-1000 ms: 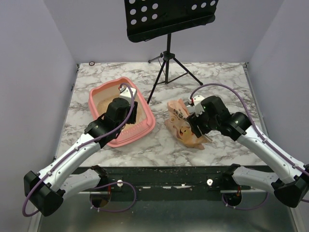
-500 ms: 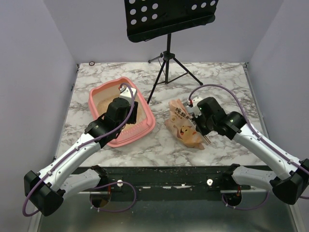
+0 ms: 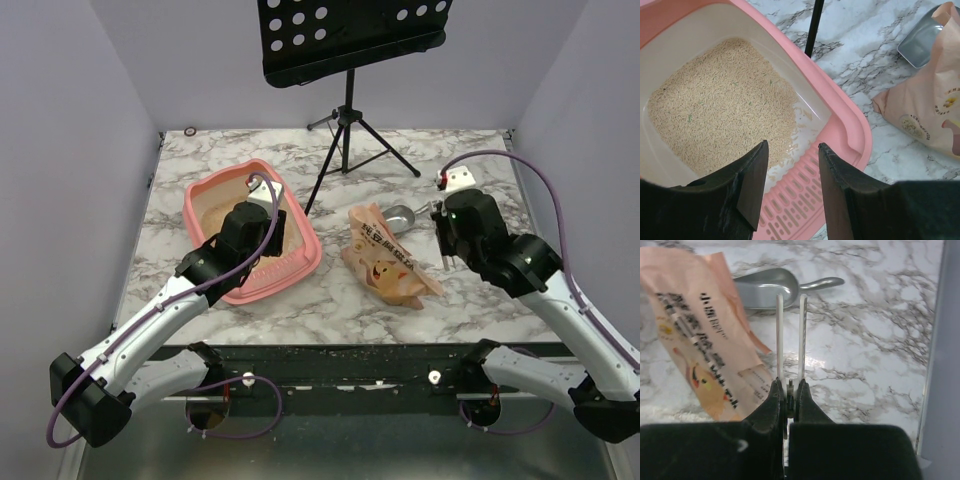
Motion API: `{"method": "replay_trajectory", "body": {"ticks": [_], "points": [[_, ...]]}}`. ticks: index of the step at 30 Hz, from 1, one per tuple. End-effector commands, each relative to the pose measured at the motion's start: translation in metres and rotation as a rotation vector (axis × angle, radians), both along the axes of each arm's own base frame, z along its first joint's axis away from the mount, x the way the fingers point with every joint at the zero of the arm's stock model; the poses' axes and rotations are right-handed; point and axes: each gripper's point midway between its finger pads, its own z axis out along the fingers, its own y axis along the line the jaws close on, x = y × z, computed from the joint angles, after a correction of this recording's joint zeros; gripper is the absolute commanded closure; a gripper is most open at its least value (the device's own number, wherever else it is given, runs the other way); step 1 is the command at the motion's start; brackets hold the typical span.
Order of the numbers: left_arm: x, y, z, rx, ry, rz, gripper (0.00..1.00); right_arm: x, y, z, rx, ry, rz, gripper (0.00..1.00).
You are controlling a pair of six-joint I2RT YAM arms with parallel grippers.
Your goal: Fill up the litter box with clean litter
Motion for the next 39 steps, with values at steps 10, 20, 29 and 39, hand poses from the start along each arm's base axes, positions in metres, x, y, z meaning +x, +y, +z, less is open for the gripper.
{"method": "replay_trajectory", "body": {"ticks": [10,20,29,39], "points": [[-0.007,-0.02,-0.002,-0.08,0.035,-0.075,0.46,0.054,-0.092,-0.077,0.236,0.01,-0.572,0.99],[-0.007,-0.026,-0.006,-0.082,0.061,-0.095,0.46,0.058,-0.095,-0.157,0.369,0.116,-0.673,0.93],[0.004,-0.044,-0.009,-0.092,0.088,-0.132,0.45,0.066,-0.1,-0.176,0.398,0.121,-0.722,0.67],[0.035,-0.08,0.031,-0.099,0.053,-0.217,0.4,0.064,-0.098,-0.199,0.446,0.167,-0.762,0.37]]}}
